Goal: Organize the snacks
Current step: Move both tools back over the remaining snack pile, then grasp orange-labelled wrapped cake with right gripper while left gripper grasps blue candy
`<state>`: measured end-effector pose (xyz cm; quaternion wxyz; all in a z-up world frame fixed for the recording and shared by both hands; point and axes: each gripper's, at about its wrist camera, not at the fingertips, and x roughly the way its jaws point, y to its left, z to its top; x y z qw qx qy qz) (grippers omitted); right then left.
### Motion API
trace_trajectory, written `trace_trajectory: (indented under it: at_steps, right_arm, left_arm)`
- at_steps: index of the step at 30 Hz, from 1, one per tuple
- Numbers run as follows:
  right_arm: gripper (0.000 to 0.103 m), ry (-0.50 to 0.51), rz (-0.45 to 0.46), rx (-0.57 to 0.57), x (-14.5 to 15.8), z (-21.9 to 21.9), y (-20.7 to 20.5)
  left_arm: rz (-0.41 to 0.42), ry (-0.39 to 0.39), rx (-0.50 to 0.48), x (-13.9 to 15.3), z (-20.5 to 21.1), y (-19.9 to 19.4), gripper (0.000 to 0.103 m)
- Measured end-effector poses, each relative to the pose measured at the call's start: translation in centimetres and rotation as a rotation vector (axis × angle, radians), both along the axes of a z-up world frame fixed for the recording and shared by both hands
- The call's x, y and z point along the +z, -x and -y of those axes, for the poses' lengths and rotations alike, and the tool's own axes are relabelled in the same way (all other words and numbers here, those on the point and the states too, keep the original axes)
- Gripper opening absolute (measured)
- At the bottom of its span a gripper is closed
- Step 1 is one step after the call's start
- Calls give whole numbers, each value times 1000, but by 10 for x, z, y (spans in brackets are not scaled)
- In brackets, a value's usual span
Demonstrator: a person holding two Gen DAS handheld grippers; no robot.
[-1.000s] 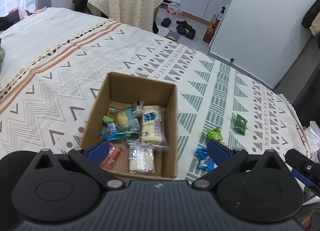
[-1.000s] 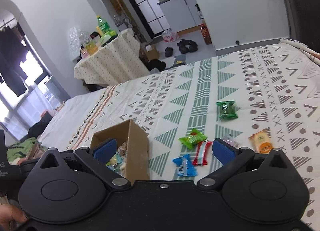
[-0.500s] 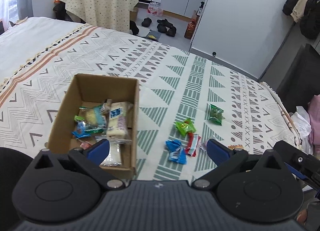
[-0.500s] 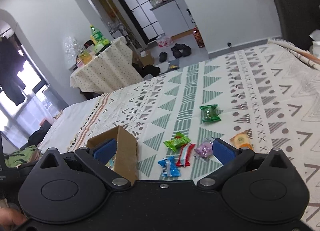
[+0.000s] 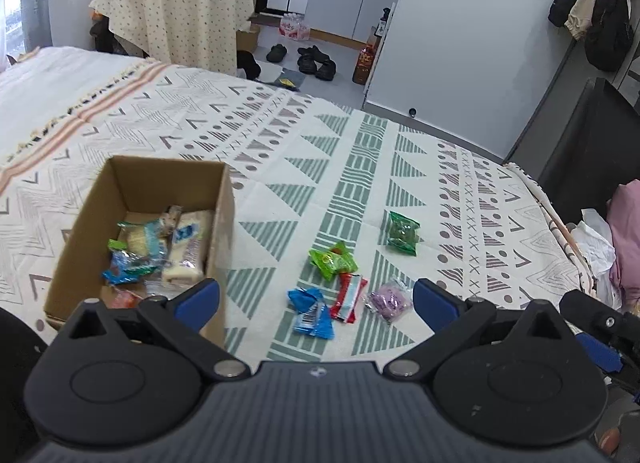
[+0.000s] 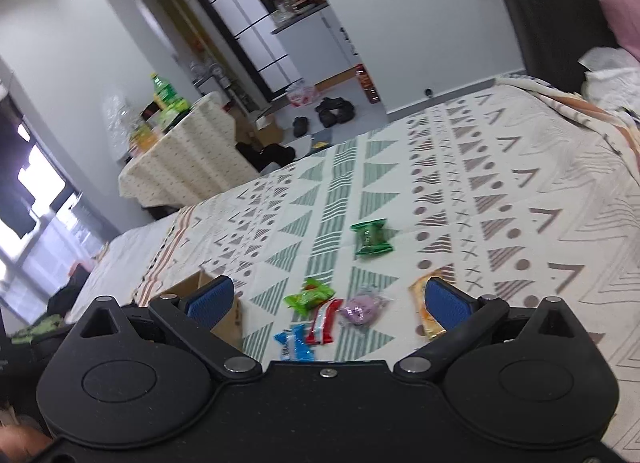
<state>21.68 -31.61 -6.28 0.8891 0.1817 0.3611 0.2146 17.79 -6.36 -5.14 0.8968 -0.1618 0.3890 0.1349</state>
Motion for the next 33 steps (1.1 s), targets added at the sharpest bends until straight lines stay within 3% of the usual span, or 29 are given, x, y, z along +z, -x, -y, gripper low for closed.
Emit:
trace_trajectory:
  at_steps: [10, 24, 33]
  right_arm:
    - [99, -12, -91, -88, -26, 19, -20]
    - [93, 96, -208, -82, -66, 3, -49]
    - [90, 207, -282, -64, -97, -16, -76]
  left_arm:
    - [-60, 57, -9, -40, 3, -23, 99]
    - [-183, 112, -20, -101, -10, -60, 68]
    - [-246, 143, -14, -131, -22, -82, 59]
